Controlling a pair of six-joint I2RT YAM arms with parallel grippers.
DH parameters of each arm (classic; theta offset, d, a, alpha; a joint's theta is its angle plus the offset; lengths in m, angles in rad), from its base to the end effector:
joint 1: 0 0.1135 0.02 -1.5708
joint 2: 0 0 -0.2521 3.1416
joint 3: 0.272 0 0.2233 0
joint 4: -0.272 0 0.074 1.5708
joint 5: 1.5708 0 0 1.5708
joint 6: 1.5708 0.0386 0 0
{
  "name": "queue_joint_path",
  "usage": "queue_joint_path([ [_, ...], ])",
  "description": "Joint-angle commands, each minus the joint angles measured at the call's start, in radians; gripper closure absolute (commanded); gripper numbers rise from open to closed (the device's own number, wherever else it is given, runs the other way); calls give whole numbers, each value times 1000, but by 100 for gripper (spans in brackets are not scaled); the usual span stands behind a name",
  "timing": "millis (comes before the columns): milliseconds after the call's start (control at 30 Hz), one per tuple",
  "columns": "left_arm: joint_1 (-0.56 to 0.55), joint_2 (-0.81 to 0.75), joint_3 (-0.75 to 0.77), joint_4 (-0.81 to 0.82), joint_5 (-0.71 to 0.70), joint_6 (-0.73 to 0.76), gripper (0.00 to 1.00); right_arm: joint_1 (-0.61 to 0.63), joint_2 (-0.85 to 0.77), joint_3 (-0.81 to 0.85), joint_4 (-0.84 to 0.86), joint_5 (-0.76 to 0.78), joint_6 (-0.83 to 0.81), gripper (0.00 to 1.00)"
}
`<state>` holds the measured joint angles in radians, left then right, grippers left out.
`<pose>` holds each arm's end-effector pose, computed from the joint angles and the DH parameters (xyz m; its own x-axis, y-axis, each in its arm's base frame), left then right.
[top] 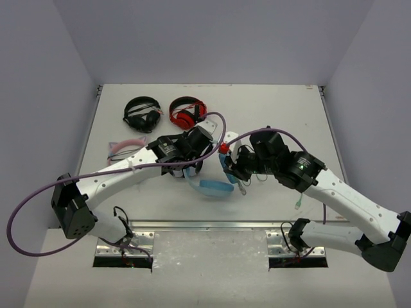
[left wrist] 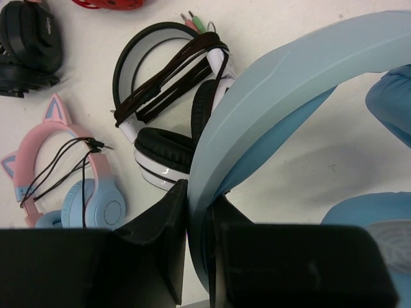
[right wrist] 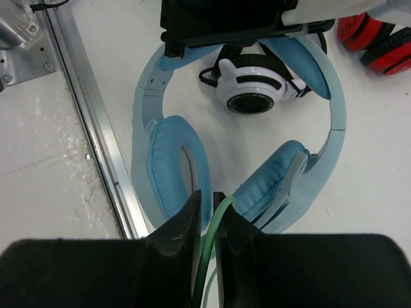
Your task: Wrap the headphones
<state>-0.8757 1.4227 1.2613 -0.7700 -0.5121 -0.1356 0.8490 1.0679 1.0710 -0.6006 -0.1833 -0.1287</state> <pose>0.1868 -0.1945 0.3011 -0.5744 0.5048 -0.6444 0.4083 0.8590 0.3089 0.1308 0.1592 0.3321 -0.2611 -0.4876 -0.8331 -0.8784 0.4779 -0.0044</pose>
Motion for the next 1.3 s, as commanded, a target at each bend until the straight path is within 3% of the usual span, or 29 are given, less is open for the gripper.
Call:
queue_joint_path([
  [0,0,-65,10,110,46,-22,99,10,-5,69,16,-10,-103,86],
  [100,0,-88,-10,132,96,-7,99,12,-45,30,65,51,-121,86],
  [233,0,-93,-11,127,126,1,100,12,-57,15,78,145,-147,75],
  [300,0,-94,-16,126,112,-16,100,12,-80,-14,81,81,-146,67],
  [467,1,-99,3,121,50,-48,100,10,-153,-98,163,-27,-108,63],
  [567,1,-99,-6,127,69,-32,100,10,-177,-132,235,-25,-69,64],
  [667,1,-84,-16,114,72,-21,100,10,-175,-106,234,-45,-75,76],
  [733,1,-76,-19,109,75,-21,100,10,-158,-74,182,-50,-84,78],
  [800,1,-79,-28,109,60,-27,100,9,-128,-19,101,-58,-94,73],
  [867,4,-82,-28,98,-6,-45,100,9,-112,26,41,-65,-92,59],
  [933,14,-79,-13,83,-60,-82,100,9,-95,46,-43,-65,-94,55],
  [1033,56,-80,6,38,-141,-136,100,10,-101,40,-88,-13,-88,57],
  [1167,107,-119,3,69,-129,-139,100,10,-109,-8,-85,76,-100,89],
  [1233,113,-134,7,69,-140,-137,100,10,-103,-16,-68,152,-104,92],
  [1267,113,-136,7,67,-152,-136,100,10,-94,-20,-62,180,-106,87],
])
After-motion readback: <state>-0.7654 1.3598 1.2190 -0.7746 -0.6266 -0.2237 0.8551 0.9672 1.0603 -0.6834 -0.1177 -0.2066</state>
